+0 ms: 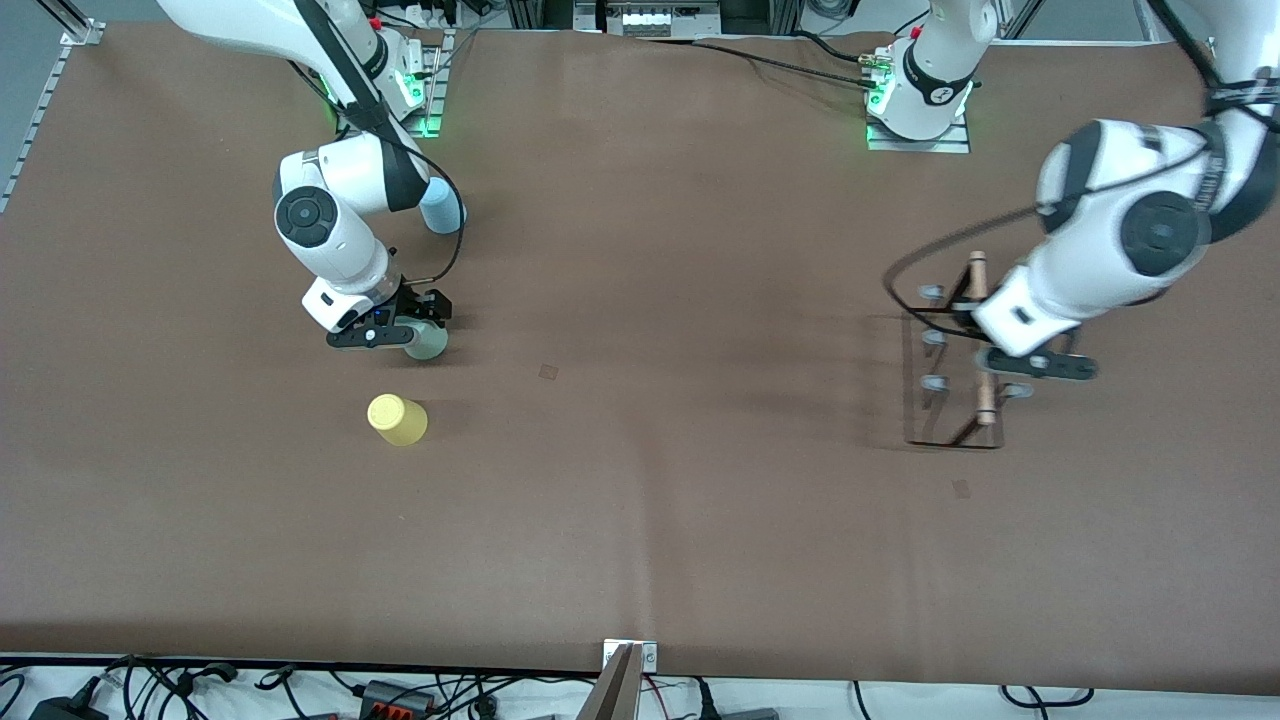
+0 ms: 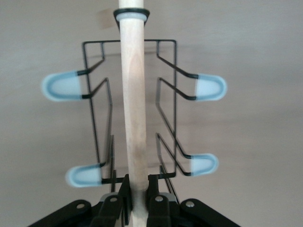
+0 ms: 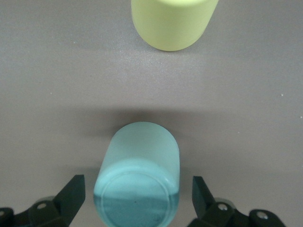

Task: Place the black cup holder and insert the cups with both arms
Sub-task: 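Carry the rack mid-table with the left gripper while the right gripper grasps the cup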

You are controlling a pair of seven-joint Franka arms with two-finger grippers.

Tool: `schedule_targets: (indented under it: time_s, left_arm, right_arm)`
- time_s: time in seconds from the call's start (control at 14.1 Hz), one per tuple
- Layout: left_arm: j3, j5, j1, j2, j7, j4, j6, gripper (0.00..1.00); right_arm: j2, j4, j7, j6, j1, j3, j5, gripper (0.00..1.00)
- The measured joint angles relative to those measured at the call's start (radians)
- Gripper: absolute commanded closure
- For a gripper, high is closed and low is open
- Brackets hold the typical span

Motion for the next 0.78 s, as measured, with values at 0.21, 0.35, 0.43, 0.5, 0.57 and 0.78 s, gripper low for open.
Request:
schedule_targets:
  time_s: [0.21, 0.35, 0.43, 0.5, 0.57, 0.78]
  left_arm:
    - [-0.131, 0.000, -0.023, 0.055, -0.143, 0.050, 0.001, 0.99]
    - [-0.170, 0.000, -0.087, 0.115, -0.296, 0.098, 0.004, 0.99]
    - [-0.173, 0.000, -0.134, 0.144, -0.376, 0.124, 0.005, 0.99]
    - [-0.175, 0.000, -0.179, 0.170, -0.446, 0.149, 0.006, 0.99]
    - [-0.176, 0.000, -0.220, 0.196, -0.505, 0.174, 0.007, 0.99]
    - [-0.176, 0.000, -0.300, 0.263, -0.608, 0.242, 0.007, 0.99]
  right_arm:
    - [-0.002, 0.000, 0.000, 0.000, 0.001, 0.000, 0.000, 0.67]
    - [-0.002, -0.001, 0.000, -0.001, 0.001, 0.000, 0.000, 0.80]
    - [-0.002, -0.001, 0.000, -0.001, 0.002, 0.000, 0.000, 0.80]
    - [-0.002, -0.001, 0.000, -0.002, 0.002, 0.000, 0.000, 0.80]
    - [-0.002, -0.001, 0.000, -0.002, 0.002, 0.000, 0.000, 0.80]
    - [-0.004, 0.000, 0.000, -0.008, 0.002, 0.000, 0.000, 0.80]
